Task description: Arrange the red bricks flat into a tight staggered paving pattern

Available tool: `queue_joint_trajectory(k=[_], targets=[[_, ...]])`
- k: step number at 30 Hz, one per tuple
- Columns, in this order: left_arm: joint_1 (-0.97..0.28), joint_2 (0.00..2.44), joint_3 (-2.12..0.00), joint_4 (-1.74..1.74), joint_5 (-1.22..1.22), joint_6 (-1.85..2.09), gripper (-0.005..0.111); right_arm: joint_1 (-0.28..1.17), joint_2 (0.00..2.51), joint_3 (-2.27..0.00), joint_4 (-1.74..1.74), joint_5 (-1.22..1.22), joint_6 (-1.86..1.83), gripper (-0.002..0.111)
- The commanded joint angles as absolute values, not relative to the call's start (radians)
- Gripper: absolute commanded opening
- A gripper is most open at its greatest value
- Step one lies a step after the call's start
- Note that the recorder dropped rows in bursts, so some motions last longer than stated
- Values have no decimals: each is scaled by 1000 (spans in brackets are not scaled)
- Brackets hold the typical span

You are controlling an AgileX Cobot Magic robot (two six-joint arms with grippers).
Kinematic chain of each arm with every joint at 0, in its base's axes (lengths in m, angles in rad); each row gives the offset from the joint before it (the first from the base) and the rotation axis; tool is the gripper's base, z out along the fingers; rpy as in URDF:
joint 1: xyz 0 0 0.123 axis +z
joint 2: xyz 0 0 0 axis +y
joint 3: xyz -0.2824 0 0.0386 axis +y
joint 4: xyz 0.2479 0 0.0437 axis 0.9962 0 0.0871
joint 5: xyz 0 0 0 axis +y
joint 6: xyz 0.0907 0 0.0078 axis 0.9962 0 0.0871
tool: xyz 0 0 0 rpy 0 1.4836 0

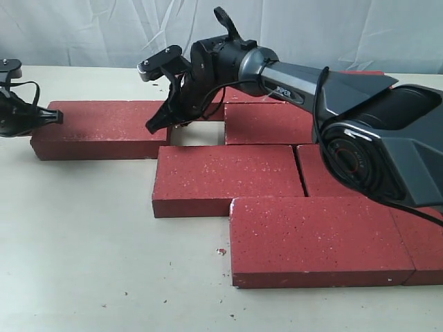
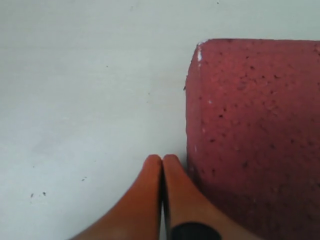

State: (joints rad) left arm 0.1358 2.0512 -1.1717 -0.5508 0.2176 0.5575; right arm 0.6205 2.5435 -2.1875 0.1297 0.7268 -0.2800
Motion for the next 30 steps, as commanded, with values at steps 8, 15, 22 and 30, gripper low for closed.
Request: queue_joint_trajectory(k=[8, 15, 22, 30], targets=[[127, 2025, -1172, -545, 271, 561, 0, 618, 2510, -2189, 157, 792, -287, -1], [127, 2025, -1172, -513, 319, 563, 0, 618, 2509, -2189, 160, 859, -287, -1], [127, 2013, -1169, -501, 348, 563, 0, 618, 2506, -2189, 158, 880, -302, -1], [127, 2012, -1168, -504, 333, 577, 0, 618, 2489, -2189, 116, 887, -302, -1]])
